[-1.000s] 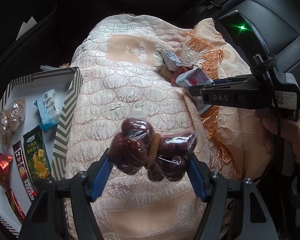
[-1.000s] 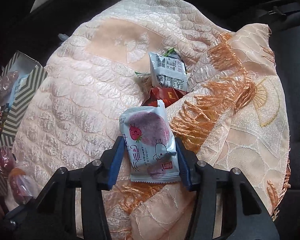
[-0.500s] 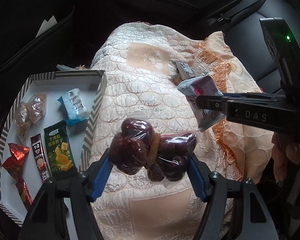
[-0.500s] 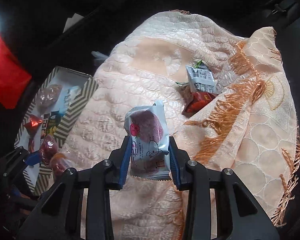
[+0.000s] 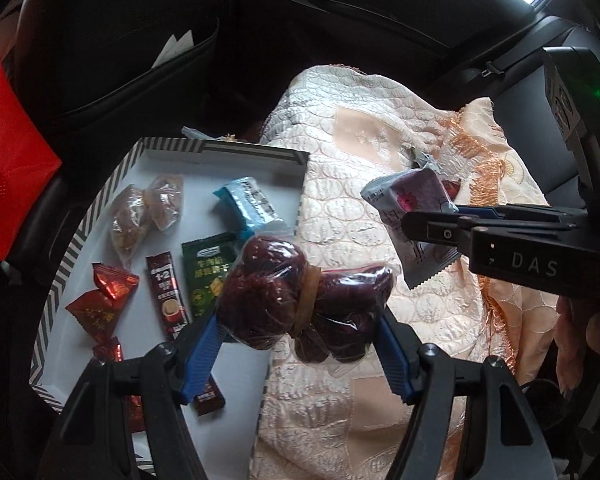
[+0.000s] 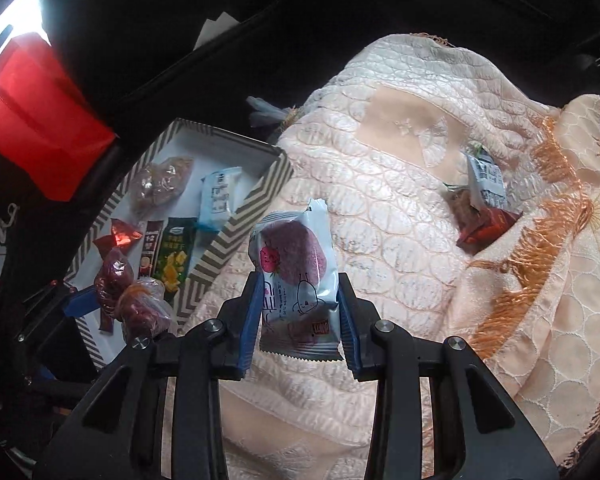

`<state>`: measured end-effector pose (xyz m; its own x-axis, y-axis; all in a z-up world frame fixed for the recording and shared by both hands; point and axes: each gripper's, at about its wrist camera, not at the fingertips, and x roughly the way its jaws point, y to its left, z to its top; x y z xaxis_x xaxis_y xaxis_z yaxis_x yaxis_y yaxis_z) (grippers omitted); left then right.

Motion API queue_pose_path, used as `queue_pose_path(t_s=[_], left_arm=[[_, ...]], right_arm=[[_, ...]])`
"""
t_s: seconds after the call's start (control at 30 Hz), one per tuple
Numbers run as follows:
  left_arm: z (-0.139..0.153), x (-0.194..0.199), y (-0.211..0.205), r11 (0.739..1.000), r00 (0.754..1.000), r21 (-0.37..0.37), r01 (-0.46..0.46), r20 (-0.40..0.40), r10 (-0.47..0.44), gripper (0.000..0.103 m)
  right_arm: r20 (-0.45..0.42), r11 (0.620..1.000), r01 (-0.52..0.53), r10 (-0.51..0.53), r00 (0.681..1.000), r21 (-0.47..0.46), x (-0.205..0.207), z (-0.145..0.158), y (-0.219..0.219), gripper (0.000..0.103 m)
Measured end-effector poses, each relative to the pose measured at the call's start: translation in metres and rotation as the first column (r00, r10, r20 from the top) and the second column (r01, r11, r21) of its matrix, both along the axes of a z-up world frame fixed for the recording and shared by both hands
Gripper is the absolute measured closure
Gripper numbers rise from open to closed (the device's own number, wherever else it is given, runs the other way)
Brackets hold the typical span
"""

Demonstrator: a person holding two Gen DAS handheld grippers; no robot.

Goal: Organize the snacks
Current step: 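Carry the dates bag and cake packet into the tray and open both tools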

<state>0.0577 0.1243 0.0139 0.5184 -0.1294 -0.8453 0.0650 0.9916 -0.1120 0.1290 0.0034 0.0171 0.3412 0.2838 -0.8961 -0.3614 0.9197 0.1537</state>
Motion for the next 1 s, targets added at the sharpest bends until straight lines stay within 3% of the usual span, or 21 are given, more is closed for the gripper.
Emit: queue_pose_path(t_s=[0.5, 1.0], left_arm=[[-0.004, -0.004, 0.080, 0.982, 0.982, 0.027, -0.187, -0.010, 0.188, 0.031], [-0.031, -0.003, 0.093, 0.974, 0.974, 0.058, -0.218, -0.051, 0.221, 0.031]], right_arm=[[-0.028, 0.992, -0.123, 0.123, 0.992, 0.016, 0.006, -0.001, 0.082, 0.068], [-0.087, 0.988, -0.154, 0.152, 0.985, -0.012, 0.019, -0.039, 0.134, 0.068]])
